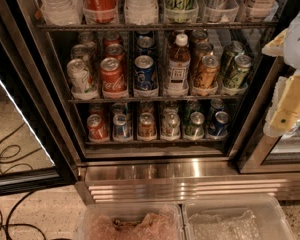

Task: Pick green can from middle shelf of fridge

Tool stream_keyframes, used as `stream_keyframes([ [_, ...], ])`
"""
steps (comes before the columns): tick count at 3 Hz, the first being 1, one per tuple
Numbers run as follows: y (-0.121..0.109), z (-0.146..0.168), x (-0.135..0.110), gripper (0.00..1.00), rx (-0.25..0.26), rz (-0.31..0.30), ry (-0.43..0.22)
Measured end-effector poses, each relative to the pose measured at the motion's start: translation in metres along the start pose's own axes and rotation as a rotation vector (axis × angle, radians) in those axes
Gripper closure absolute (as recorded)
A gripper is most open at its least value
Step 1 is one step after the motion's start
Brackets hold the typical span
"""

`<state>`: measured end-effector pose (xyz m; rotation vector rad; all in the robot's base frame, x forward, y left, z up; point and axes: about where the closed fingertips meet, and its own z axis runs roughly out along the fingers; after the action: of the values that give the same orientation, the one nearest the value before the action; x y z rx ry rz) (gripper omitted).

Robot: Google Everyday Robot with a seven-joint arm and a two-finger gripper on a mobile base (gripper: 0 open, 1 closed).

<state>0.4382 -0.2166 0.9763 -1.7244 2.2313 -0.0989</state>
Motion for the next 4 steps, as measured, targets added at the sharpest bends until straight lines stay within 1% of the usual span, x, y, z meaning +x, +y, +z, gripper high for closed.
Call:
stream_keyframes([
  [1,0.0,0.0,0.0,0.0,0.0,0.0,0.0],
  [2,-0.0035,0.0027,0.003,0.0,0.005,0.041,-0.073],
  [3,-0.0012,-0.0001,-0.0047,0.0,0.003,0.043,-0.104],
  [4,-0.0012,-0.0001,-0.0047,0.0,0.003,0.043,-0.104],
])
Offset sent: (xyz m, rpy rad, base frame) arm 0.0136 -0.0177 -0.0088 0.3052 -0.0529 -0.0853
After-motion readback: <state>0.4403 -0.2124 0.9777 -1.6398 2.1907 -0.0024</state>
